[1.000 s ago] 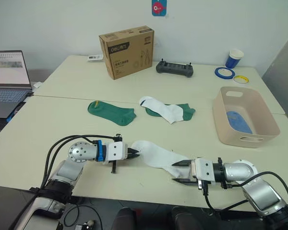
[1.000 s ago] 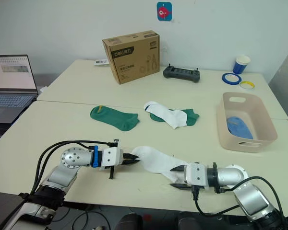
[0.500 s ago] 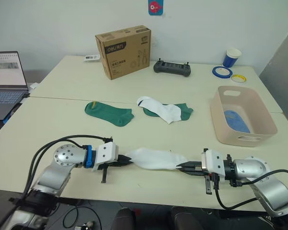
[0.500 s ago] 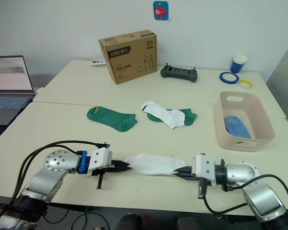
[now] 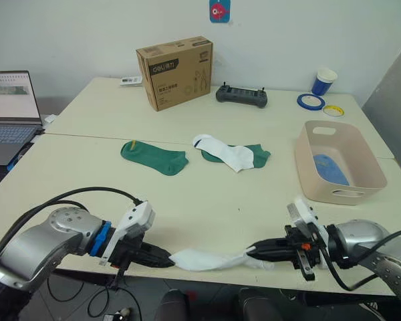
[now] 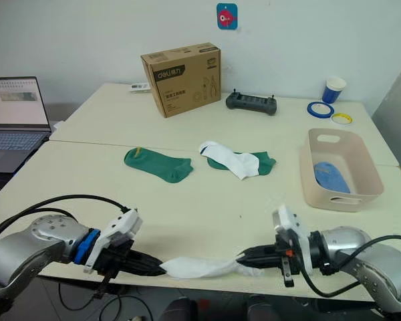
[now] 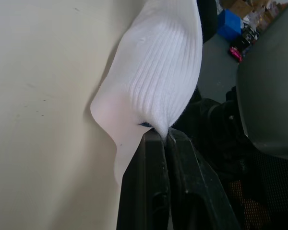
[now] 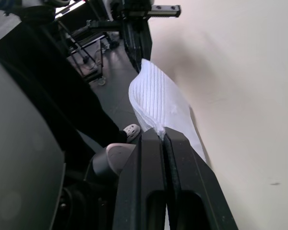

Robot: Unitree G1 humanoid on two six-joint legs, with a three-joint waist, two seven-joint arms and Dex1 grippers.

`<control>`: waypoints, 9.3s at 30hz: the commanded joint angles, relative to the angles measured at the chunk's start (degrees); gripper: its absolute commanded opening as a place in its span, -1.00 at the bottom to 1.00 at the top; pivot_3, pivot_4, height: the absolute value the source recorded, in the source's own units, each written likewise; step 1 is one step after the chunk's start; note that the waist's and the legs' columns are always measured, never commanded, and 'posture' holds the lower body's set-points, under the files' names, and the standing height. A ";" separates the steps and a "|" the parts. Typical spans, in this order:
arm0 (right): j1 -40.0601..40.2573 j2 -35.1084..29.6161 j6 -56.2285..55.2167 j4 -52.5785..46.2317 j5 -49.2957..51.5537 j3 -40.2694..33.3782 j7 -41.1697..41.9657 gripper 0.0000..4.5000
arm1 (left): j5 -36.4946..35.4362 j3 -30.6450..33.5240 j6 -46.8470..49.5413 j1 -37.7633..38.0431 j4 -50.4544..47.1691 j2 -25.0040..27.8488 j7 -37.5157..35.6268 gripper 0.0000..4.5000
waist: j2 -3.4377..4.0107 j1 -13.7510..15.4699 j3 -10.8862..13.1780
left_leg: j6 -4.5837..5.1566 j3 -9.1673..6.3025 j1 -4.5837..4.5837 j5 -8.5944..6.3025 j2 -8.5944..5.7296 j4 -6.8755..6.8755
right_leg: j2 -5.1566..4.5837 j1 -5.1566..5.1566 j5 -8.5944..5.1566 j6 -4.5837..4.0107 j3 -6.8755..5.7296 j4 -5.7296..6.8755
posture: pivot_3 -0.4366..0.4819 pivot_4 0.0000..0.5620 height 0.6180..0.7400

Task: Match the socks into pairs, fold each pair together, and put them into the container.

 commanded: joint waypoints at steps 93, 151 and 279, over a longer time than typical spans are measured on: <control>4.48 7.60 12.74 10.70 1.61 -11.27 -15.60 -1.00 | -13.74 22.49 19.43 5.94 0.32 -31.06 38.15 -0.98 | -0.03 -0.01 -0.01 | 0.06 -0.16 -0.17 -0.04 0.03 -0.14 | 0.17 0.01 0.05 0.39 0.00 -0.02 | -0.05 -0.47 1.00; -0.70 10.69 -33.89 27.48 -32.37 6.62 2.54 -1.00 | 13.41 4.79 -28.00 -5.51 28.49 -24.93 9.95 -0.99 | 0.02 0.06 0.05 | 0.05 -0.09 -0.15 -0.04 0.02 -0.15 | 0.16 0.02 0.04 0.29 -0.04 -0.01 | -0.05 -0.47 1.00; -30.35 29.57 -36.40 53.42 -55.93 11.17 -27.33 1.00 | 16.52 8.89 -29.13 -6.12 8.27 -38.43 35.46 0.99 | 0.01 -0.03 -0.02 | 0.03 -0.04 -0.17 -0.03 -0.04 -0.17 | 0.10 0.01 0.39 0.19 0.02 -0.04 | -0.05 -0.47 1.00</control>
